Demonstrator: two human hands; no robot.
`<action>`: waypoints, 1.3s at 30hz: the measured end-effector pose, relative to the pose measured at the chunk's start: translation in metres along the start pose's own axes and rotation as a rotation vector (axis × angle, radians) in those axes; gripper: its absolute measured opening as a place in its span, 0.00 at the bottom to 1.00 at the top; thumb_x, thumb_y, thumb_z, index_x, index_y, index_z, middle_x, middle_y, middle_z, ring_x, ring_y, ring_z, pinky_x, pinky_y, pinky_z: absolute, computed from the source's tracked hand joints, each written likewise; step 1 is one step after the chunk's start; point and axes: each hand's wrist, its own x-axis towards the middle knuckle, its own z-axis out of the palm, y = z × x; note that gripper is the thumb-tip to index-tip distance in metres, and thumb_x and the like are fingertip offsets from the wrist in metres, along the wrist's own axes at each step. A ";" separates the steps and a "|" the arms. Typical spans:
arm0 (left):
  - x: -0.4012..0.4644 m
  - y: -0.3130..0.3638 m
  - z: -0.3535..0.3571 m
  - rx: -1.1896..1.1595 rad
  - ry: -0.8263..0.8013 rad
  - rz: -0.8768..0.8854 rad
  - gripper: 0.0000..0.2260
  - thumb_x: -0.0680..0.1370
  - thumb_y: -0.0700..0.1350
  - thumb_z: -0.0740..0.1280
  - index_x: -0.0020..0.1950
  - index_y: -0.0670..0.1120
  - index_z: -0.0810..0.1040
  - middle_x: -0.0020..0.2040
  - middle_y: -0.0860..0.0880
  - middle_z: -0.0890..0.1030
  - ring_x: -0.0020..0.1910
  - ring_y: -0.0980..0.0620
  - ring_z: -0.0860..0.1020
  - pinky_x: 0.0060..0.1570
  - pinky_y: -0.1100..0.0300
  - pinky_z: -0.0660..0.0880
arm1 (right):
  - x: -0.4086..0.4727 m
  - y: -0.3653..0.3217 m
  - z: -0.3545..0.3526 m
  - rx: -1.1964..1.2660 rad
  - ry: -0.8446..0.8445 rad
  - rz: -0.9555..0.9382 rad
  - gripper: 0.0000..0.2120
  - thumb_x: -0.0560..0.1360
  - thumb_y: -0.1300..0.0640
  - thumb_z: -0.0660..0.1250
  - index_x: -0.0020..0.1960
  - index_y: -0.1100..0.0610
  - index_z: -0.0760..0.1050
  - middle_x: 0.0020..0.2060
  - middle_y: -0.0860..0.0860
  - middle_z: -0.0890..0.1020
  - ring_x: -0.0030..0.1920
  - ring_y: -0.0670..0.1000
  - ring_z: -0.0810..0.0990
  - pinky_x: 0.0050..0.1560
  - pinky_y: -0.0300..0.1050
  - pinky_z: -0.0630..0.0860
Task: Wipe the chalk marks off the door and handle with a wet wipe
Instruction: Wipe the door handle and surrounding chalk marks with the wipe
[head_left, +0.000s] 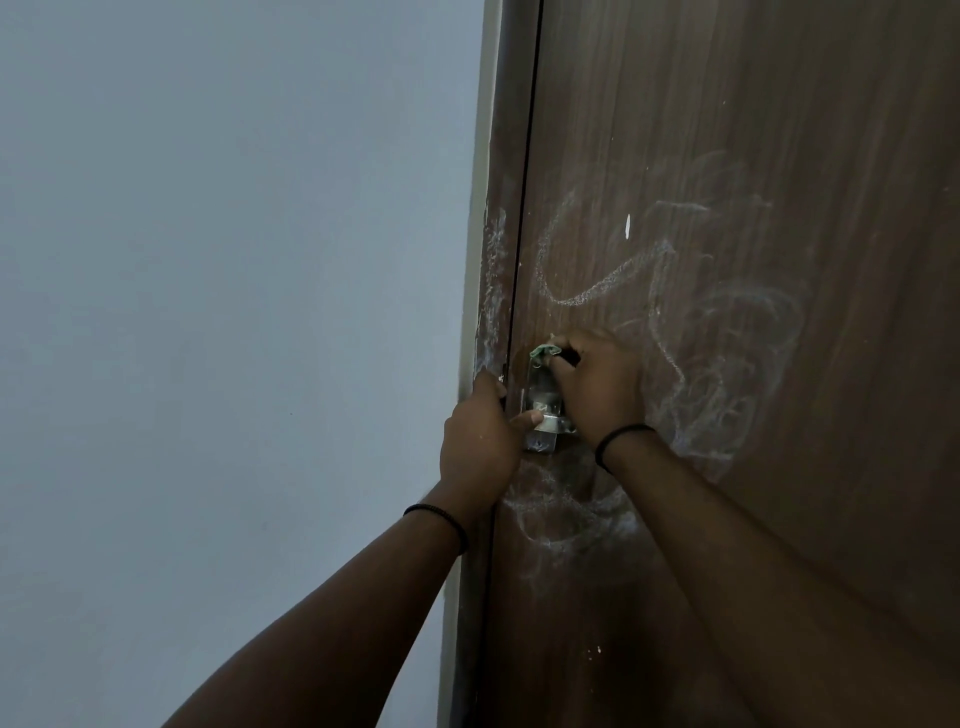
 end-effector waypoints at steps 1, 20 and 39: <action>0.000 0.001 -0.001 0.001 0.004 -0.005 0.16 0.74 0.54 0.73 0.48 0.54 0.66 0.33 0.61 0.71 0.31 0.63 0.70 0.29 0.66 0.61 | 0.001 -0.002 0.000 -0.040 -0.022 -0.036 0.04 0.73 0.65 0.70 0.46 0.59 0.83 0.42 0.54 0.81 0.41 0.52 0.78 0.42 0.44 0.75; -0.001 0.010 -0.008 0.044 -0.043 0.053 0.14 0.76 0.51 0.72 0.58 0.52 0.72 0.48 0.51 0.82 0.41 0.50 0.78 0.34 0.62 0.67 | 0.029 -0.018 -0.015 -0.321 -0.353 -0.226 0.07 0.74 0.63 0.66 0.45 0.56 0.83 0.41 0.53 0.81 0.42 0.52 0.78 0.39 0.43 0.71; -0.002 0.022 -0.002 0.114 -0.034 0.131 0.21 0.78 0.43 0.69 0.71 0.50 0.73 0.55 0.47 0.84 0.50 0.46 0.82 0.41 0.59 0.70 | -0.011 0.018 -0.008 0.115 -0.071 0.204 0.10 0.70 0.66 0.71 0.40 0.51 0.81 0.36 0.43 0.82 0.38 0.42 0.80 0.38 0.40 0.79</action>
